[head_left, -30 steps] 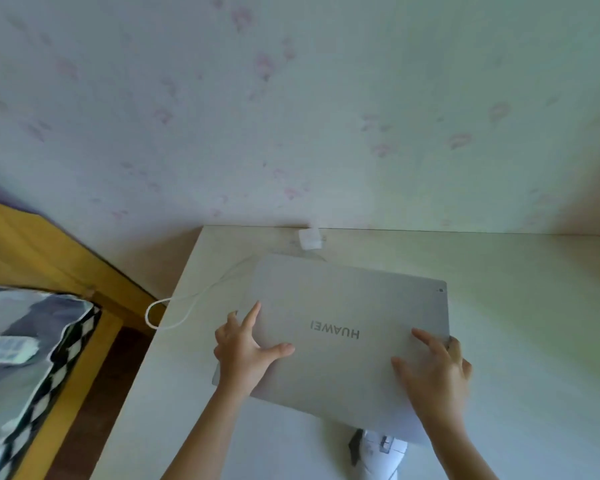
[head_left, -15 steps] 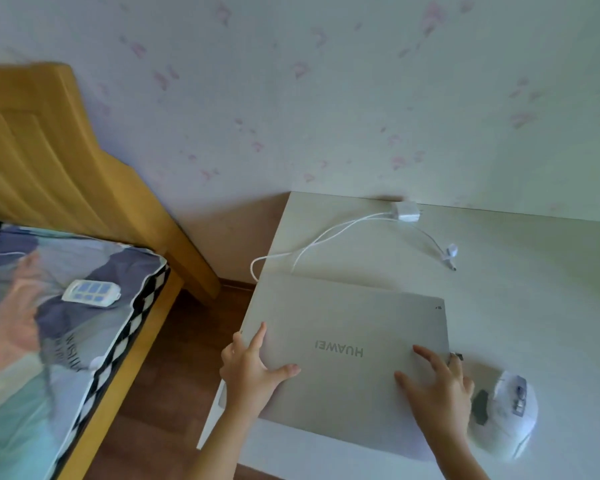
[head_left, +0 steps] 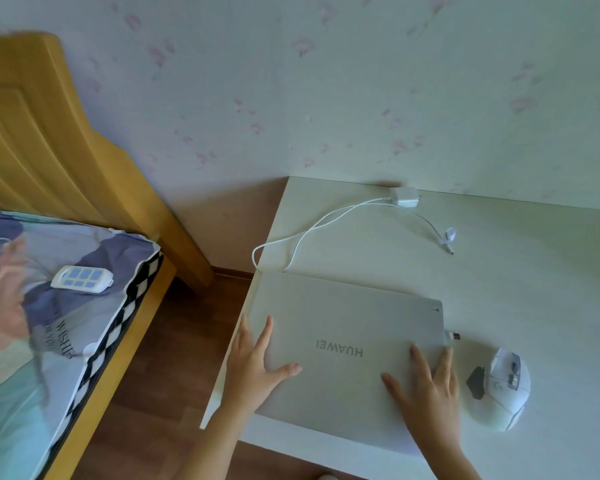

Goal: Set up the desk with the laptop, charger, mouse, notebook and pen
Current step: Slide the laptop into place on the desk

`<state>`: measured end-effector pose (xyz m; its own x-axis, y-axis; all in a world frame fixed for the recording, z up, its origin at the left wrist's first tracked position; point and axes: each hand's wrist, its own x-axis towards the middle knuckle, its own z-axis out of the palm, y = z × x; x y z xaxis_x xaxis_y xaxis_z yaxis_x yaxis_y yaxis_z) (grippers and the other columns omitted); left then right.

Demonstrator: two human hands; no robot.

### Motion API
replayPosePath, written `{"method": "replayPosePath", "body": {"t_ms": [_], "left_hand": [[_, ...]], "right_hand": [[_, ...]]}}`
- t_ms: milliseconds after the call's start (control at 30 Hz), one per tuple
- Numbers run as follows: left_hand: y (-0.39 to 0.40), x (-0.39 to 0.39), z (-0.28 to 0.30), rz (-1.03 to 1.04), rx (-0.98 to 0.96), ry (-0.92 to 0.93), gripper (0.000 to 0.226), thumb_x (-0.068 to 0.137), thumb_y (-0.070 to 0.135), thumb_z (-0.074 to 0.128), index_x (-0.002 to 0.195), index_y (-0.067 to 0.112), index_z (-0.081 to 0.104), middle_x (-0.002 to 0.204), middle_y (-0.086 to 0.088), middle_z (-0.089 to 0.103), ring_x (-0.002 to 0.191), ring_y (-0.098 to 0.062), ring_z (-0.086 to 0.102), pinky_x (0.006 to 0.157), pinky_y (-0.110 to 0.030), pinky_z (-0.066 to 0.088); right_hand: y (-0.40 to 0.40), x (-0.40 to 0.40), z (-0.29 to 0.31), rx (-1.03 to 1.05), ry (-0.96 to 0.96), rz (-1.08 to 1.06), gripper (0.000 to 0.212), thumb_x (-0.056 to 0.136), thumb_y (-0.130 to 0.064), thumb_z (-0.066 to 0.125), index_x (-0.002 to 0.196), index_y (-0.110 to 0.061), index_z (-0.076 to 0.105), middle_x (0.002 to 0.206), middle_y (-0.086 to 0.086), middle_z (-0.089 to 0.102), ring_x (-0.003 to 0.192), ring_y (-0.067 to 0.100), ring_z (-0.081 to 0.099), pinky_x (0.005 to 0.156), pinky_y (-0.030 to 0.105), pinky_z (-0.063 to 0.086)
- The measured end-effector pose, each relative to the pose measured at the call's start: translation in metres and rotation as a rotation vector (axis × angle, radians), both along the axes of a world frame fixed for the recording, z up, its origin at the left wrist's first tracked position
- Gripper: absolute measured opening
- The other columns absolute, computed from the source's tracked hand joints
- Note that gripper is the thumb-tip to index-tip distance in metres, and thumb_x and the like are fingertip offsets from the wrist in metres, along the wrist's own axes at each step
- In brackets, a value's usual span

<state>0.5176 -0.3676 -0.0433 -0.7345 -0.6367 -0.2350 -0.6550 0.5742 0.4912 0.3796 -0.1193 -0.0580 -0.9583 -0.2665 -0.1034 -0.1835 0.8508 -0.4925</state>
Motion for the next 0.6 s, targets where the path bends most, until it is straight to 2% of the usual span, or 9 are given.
{"method": "replayPosePath", "body": {"t_ms": [233,400,500,567,600], "left_hand": [[-0.0034,-0.0009,-0.0032,-0.033,-0.027,0.017,0.117,0.050,0.100,0.028,0.149,0.044,0.003,0.159,0.000,-0.018,0.147,-0.021,-0.010,0.115,-0.042,0.020],[-0.0081,-0.0037,-0.0057,-0.097,-0.059,-0.001,0.119,0.051,0.100,0.023,0.150,0.039,-0.002,0.159,-0.002,-0.020,0.144,-0.016,-0.019,0.117,-0.041,0.010],[-0.0100,-0.0062,-0.0048,-0.124,-0.074,0.006,0.118,0.054,0.098,0.026,0.151,0.037,-0.001,0.160,0.001,-0.014,0.145,-0.014,-0.016,0.118,-0.041,0.007],[-0.0098,-0.0068,-0.0032,-0.120,-0.085,0.012,0.116,0.055,0.097,0.030,0.151,0.037,0.005,0.161,0.002,-0.009,0.146,-0.015,-0.012,0.117,-0.042,0.010],[-0.0099,-0.0065,-0.0025,-0.117,-0.101,0.010,0.116,0.055,0.097,0.032,0.151,0.036,0.008,0.161,0.001,-0.005,0.147,-0.016,-0.009,0.117,-0.043,0.013]], "right_hand": [[0.0063,0.0041,0.0043,0.089,-0.018,0.092,0.081,0.082,-0.058,0.057,0.149,-0.030,0.020,0.159,0.015,-0.006,0.145,0.032,0.006,0.110,0.045,0.028],[0.0052,0.0074,0.0088,0.154,-0.027,0.098,0.083,0.083,-0.066,0.043,0.150,-0.031,0.009,0.158,0.010,-0.015,0.146,0.028,0.000,0.111,0.041,0.027],[0.0045,0.0077,0.0074,0.196,-0.026,0.093,0.092,0.074,-0.083,0.012,0.150,-0.031,0.001,0.157,0.007,-0.019,0.147,0.027,-0.002,0.114,0.039,0.022],[0.0067,0.0063,0.0034,0.211,-0.009,0.094,0.099,0.067,-0.086,-0.007,0.149,-0.031,-0.001,0.156,0.007,-0.018,0.147,0.028,0.000,0.115,0.040,0.020],[0.0070,0.0056,0.0022,0.217,-0.018,0.095,0.101,0.066,-0.086,-0.010,0.149,-0.030,0.000,0.156,0.009,-0.017,0.146,0.029,0.001,0.116,0.040,0.019]]}}
